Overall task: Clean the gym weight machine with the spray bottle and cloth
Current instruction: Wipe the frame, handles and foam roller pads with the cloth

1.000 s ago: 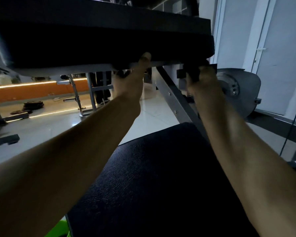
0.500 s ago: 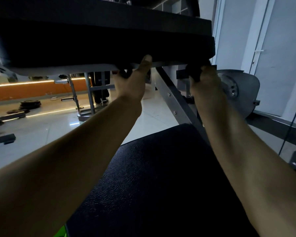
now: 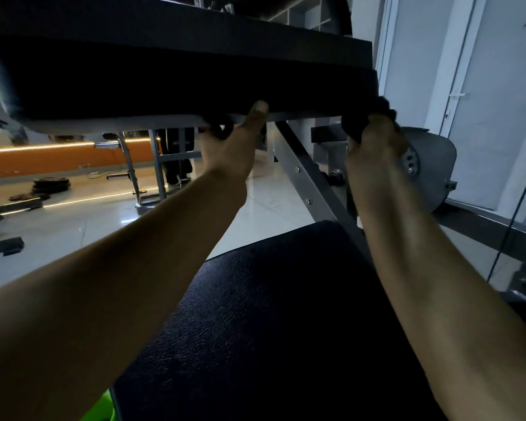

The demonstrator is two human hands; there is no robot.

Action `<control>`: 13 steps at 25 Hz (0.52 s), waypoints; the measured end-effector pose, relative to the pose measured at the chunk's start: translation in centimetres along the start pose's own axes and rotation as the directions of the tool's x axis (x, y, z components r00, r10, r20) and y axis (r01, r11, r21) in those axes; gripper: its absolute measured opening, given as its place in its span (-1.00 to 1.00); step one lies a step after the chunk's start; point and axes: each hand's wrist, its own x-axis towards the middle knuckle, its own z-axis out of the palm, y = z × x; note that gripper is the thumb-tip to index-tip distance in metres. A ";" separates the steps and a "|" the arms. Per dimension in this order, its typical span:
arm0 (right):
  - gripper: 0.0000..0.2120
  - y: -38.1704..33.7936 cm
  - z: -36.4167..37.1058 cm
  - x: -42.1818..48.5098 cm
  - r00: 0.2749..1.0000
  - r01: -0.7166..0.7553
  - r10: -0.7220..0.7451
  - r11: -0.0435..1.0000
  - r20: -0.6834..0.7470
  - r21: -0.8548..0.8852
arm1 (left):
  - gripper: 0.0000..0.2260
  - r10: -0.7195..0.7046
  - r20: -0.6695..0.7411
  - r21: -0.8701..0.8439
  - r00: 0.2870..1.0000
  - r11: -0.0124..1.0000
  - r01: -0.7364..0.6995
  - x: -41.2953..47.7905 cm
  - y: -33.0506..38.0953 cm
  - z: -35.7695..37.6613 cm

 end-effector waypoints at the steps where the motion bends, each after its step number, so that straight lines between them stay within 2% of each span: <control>1: -0.87 -0.4 0.0 0.0 1.000 -0.004 0.004 1.000 -0.016 -0.006 | -0.33 0.000 0.004 0.001 1.000 1.000 0.000 0.0 0.1 0.0; 3: -0.88 -1.0 0.4 0.2 0.999 -0.012 0.011 1.000 -0.037 -0.007 | -0.33 -0.001 0.004 0.010 1.000 1.000 0.001 0.0 0.0 0.2; 6: -0.70 0.0 2.0 -1.0 0.999 0.037 -0.038 0.999 -0.037 -0.023 | -0.36 0.009 0.001 0.024 1.000 1.000 -0.009 -0.1 -0.1 0.2; 8: -0.80 1.8 2.8 -2.7 0.994 0.107 -0.104 0.991 0.042 -0.080 | -0.33 0.008 0.016 0.045 1.000 0.999 -0.009 0.1 -0.1 -0.1; 10: -0.79 3.2 3.1 -3.9 0.987 0.132 -0.122 0.986 0.104 -0.102 | -0.25 -0.008 0.040 0.078 0.999 0.997 0.005 0.2 0.2 -0.7; 11: -0.79 3.2 2.9 -3.6 0.990 0.115 -0.109 0.991 0.086 -0.073 | -0.21 -0.026 0.047 0.075 0.999 0.997 0.023 0.1 0.7 -1.1; 13: -0.69 2.4 2.4 -1.6 0.999 0.008 -0.011 0.996 0.032 0.090 | -0.13 -0.041 0.054 0.042 0.998 0.998 0.039 0.3 1.5 -2.5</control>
